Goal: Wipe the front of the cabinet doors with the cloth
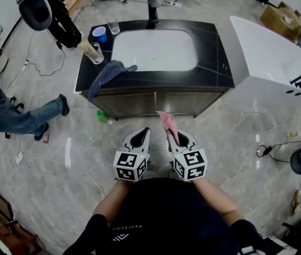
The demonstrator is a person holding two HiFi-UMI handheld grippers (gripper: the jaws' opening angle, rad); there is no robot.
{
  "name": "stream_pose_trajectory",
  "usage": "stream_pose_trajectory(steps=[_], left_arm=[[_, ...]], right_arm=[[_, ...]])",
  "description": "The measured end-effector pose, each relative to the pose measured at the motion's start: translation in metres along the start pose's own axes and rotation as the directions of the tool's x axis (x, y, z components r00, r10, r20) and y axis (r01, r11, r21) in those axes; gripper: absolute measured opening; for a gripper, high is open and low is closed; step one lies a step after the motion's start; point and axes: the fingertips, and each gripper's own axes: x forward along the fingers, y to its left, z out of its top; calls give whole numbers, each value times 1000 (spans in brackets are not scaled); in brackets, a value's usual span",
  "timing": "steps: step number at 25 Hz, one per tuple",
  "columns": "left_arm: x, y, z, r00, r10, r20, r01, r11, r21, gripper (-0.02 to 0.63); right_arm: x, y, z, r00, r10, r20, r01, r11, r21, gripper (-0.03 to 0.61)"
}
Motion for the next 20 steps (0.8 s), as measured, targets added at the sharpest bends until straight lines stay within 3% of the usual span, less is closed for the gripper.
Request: stream_pose_trajectory(steps=[20], left_arm=[[-3, -15, -5, 1000, -26, 15, 26, 1000, -13, 11]], right_arm=[[-15, -9, -5, 999, -35, -2, 35, 999, 13, 41]])
